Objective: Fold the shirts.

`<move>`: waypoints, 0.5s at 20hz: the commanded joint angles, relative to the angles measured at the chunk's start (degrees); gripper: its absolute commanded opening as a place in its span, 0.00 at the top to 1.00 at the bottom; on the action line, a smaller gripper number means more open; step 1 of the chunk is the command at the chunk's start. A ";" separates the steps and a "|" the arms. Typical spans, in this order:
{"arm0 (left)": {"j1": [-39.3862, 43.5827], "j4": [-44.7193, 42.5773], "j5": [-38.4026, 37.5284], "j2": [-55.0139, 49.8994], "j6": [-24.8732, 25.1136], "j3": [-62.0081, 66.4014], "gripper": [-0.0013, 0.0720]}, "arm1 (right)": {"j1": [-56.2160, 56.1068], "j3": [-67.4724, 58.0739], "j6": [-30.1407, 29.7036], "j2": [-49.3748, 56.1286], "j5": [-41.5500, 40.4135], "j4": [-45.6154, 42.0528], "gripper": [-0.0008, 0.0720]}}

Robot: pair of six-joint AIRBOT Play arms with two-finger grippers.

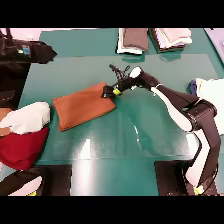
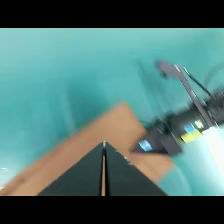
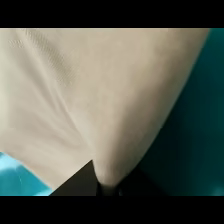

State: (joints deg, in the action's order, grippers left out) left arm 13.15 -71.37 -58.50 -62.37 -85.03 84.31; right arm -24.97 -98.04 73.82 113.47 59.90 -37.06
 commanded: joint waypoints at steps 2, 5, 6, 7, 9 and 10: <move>8.11 0.79 2.91 -0.02 -0.02 -2.43 0.95 | 5.05 -8.83 -0.52 -2.21 4.22 -6.19 0.96; 13.03 0.79 5.55 -0.02 -0.02 -2.43 0.95 | 14.36 -7.02 1.29 -9.42 6.84 -14.86 0.96; 14.03 0.79 6.12 -0.02 -0.04 -2.43 0.95 | 17.90 -5.38 1.88 -12.11 7.13 -17.38 0.96; 14.84 0.87 6.51 -0.02 -0.09 -2.43 0.95 | 22.10 -3.06 1.97 -15.26 7.19 -19.41 0.96; 15.32 1.33 6.60 -0.02 -0.46 -2.43 0.95 | 30.91 0.96 2.01 -20.63 6.99 -22.73 0.96; 15.32 1.51 6.62 0.00 -0.50 -2.43 0.95 | 35.60 2.54 2.01 -22.84 6.58 -23.39 0.96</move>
State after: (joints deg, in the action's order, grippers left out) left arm 26.94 -70.41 -52.90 -62.37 -85.19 81.97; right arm -0.05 -99.35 75.37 97.10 66.26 -54.74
